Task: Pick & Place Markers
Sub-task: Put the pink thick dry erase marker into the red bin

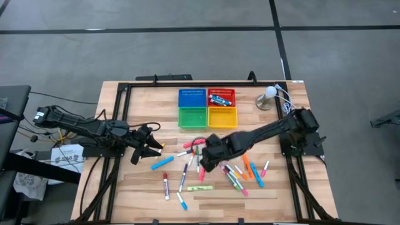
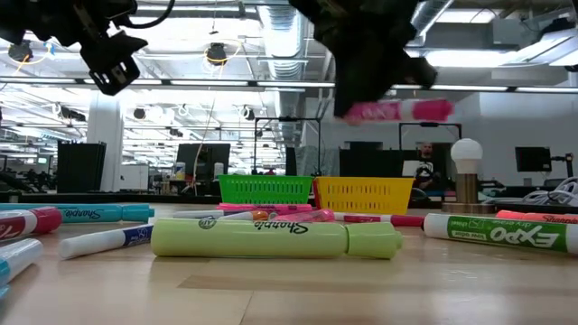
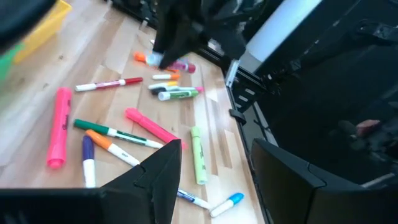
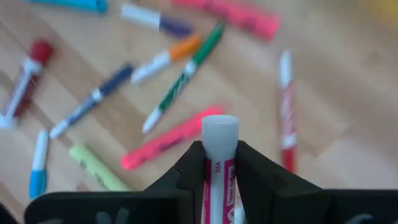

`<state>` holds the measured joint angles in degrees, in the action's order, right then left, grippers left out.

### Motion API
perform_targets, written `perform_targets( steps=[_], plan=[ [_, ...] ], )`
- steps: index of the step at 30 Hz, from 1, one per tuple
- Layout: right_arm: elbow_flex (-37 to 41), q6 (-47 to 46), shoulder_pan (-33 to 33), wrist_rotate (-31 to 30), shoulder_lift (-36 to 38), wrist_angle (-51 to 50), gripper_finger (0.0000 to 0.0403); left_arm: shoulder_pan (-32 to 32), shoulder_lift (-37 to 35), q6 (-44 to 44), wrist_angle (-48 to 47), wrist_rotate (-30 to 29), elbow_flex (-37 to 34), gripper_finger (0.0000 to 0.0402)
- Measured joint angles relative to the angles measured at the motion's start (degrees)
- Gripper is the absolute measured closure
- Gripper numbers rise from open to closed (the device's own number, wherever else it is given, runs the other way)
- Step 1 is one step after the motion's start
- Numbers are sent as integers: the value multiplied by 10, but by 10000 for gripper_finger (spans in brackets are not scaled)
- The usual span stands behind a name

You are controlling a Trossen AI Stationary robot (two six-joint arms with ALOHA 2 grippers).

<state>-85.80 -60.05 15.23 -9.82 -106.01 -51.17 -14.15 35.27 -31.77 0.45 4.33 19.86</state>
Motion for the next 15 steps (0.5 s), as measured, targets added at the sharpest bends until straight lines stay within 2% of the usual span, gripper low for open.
perform_targets(
  steps=[8, 15],
  plan=[
    [0, 168, -80, -88, 60, -18, 338, 0, 0, -6, 0, -76, 0, 207],
    [-1, 364, -172, -210, 79, -12, 338, 13, -1, -30, 5, -155, 0, 207]
  ],
)
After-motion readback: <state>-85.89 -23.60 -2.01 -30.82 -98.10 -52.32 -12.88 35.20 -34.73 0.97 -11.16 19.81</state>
